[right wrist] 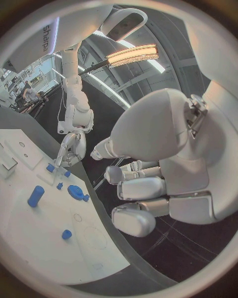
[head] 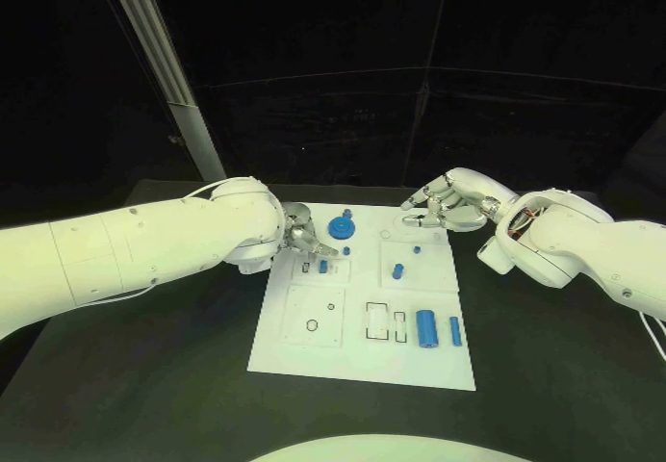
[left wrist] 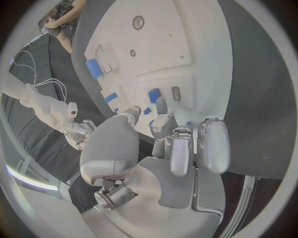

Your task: Assemble the parts on the task board

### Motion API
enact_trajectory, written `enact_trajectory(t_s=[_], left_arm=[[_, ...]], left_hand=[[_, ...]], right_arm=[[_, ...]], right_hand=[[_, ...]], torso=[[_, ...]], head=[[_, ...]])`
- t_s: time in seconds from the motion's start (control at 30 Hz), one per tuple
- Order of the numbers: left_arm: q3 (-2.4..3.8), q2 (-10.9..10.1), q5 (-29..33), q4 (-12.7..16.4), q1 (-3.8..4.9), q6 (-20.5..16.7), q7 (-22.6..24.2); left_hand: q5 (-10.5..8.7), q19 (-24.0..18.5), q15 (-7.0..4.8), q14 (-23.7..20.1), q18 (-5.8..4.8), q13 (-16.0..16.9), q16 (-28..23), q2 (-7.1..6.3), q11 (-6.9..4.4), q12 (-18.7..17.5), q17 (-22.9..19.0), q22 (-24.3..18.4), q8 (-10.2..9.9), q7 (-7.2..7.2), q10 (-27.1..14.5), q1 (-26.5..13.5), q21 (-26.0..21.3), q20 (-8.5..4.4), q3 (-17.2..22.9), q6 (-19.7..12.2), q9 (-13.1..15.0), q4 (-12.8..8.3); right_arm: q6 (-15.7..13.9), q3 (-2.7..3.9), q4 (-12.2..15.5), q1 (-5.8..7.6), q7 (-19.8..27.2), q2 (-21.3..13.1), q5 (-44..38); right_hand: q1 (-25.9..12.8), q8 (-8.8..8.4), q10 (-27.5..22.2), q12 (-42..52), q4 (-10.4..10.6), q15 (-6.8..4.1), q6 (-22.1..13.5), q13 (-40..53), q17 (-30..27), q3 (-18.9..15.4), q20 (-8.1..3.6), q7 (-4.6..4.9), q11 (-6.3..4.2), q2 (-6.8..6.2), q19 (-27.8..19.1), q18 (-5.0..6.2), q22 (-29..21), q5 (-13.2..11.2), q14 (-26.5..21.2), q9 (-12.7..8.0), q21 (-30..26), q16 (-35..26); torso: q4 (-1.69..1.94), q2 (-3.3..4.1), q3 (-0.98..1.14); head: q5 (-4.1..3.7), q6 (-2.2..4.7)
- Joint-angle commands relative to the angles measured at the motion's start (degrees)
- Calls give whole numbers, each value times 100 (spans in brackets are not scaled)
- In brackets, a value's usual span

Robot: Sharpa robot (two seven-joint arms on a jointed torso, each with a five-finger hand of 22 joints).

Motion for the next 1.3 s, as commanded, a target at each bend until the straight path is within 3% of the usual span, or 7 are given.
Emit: enact_trajectory(t_s=[0.03, 0.13, 0.3, 0.5, 0.87, 1.07, 1.3], left_arm=[[113, -50, 108, -8, 102, 160, 11], [173, -52, 204, -129, 213, 383, 23], [228, 58, 315, -643, 418, 893, 43], [224, 366, 270, -1375, 490, 1259, 97], [52, 872, 32, -2314, 413, 1477, 277], [27, 1017, -21, -2542, 340, 1506, 344], [17, 1137, -36, -2696, 243, 1518, 430]], left_hand=[[15, -97, 52, 606, -40, -233, 18, 38, 81, -194, 1509, -144, -171, 96, -165, 180, -115, 38, -152, -263, -84, -1], [18, -142, 123, 606, -24, -355, 18, 85, 158, -289, 1509, -224, -330, 188, -256, 289, -181, 89, -268, -456, -182, 11], [24, -183, 208, 606, -3, -443, 18, 199, 255, -329, 1509, -299, -527, 302, -331, 604, -255, 189, -457, -627, -356, -15], [32, -172, 222, 606, -4, -435, 18, 257, 267, -303, 1509, -278, -542, 312, -333, 748, -248, 211, -533, -603, -403, -25], [32, -150, 216, 606, -10, -411, 18, 317, 254, -264, 1509, -237, -488, 292, -321, 826, -224, 214, -601, -516, -408, -10], [0, -136, 205, 606, -14, -397, 18, 328, 241, -233, 1509, -211, -450, 276, -311, 753, -211, 207, -758, -481, -413, 31], [-198, -115, 190, 606, -22, -375, 18, 373, 222, -192, 1509, -171, -388, 253, -293, 674, -189, 194, -955, -439, -400, 32]], right_arm=[[33, 3, -20, 10, 41, 9, -6], [34, 3, -38, 10, 41, 15, -6], [38, 3, -66, 10, 39, 31, -6], [39, 3, -85, 9, 39, 53, -6], [47, 3, -105, 9, 45, 94, -6], [50, 3, -109, 9, 50, 113, -6], [56, 3, -115, 8, 56, 131, -6]], right_hand=[[-13, 16, -57, -35, 6, -30, -1, -5, -5, -43, -11, -4, 2, 36, -30, 76, -6, 23, 179, 1, -35, -25], [-13, 16, -57, -35, 6, -30, -1, -5, -5, -43, -11, -4, 2, 36, -30, 76, -6, 23, 179, 1, -35, -25], [-13, 16, -57, -35, 6, -30, -1, -5, -5, -43, -11, -4, 2, 36, -30, 76, -6, 23, 179, 1, -35, -25], [-17, 16, -59, -37, 11, -30, -3, -8, -10, -45, -11, -3, 2, 40, -33, 77, -12, 23, 177, 1, -39, -30], [-16, 16, -60, -38, 12, -30, -4, -10, -10, -45, -11, -3, 2, 42, -33, 77, -12, 24, 177, 1, -40, -31], [-15, 16, -60, -38, 12, -30, -4, -10, -10, -45, -11, -3, 2, 43, -33, 77, -12, 25, 177, 1, -40, -31], [-12, 16, -61, -38, 12, -30, -5, -11, -11, -44, -11, -3, 2, 47, -33, 77, -13, 26, 177, 1, -41, -32]], torso=[[-1, 6, 2], [-4, 3, 4], [-1, 10, 4], [-4, 15, 3], [1, 8, 0], [0, 8, 2], [-4, 9, 2]], head=[[2, 12], [6, 19], [6, 38], [52, 38], [80, 27], [91, 14], [84, 1]])
